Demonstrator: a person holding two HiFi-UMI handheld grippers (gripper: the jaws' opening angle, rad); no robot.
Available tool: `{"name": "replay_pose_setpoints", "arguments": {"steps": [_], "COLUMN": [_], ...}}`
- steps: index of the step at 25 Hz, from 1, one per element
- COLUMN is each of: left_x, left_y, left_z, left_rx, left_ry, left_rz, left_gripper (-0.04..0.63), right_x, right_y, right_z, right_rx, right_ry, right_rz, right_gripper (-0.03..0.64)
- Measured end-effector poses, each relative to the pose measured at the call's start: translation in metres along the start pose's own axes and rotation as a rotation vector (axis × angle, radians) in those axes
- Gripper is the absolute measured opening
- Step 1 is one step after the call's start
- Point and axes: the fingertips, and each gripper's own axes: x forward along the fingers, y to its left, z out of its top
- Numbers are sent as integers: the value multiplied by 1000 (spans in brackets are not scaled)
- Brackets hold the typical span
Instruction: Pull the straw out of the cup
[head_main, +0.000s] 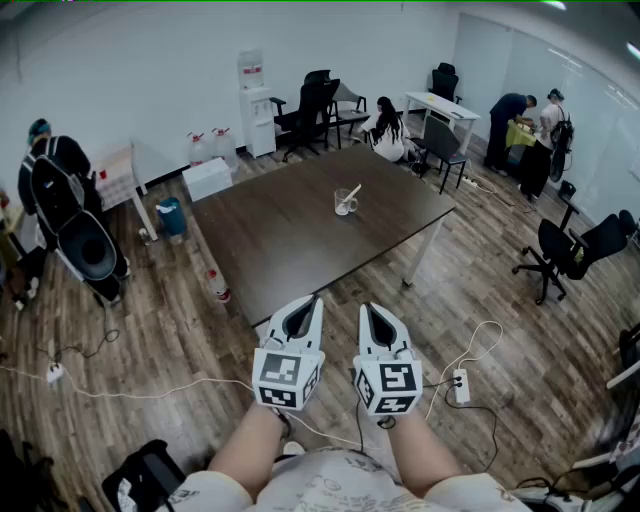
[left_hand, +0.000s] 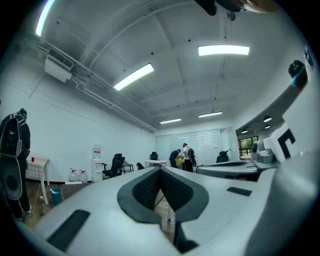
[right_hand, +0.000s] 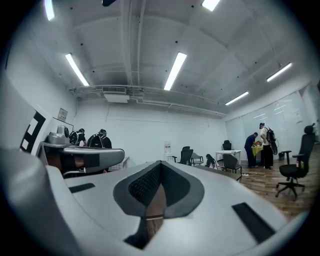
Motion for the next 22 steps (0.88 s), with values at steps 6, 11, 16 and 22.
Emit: {"name": "replay_pose_setpoints", "arguments": {"steps": [6,11,16,22], "left_x": [-4,-7,-18,-23], "left_y": [21,45,78,97], "left_z": [-12,-17,-22,-32], "left_rx": [-25,-29,-63,-92], "left_ry": [18,22,19,25], "left_rz": [4,-5,-23,-53], "left_gripper": [0,0,0,0], "right_x": [9,26,42,52], "right_y": [9,27,59,81], "right_z": [-8,-13,-16,-23], "right_rx": [48,36,20,1], "right_ry": [13,19,26,46], "right_rz": [-32,-62,-63,-81], "right_gripper": [14,14,14,14]}}
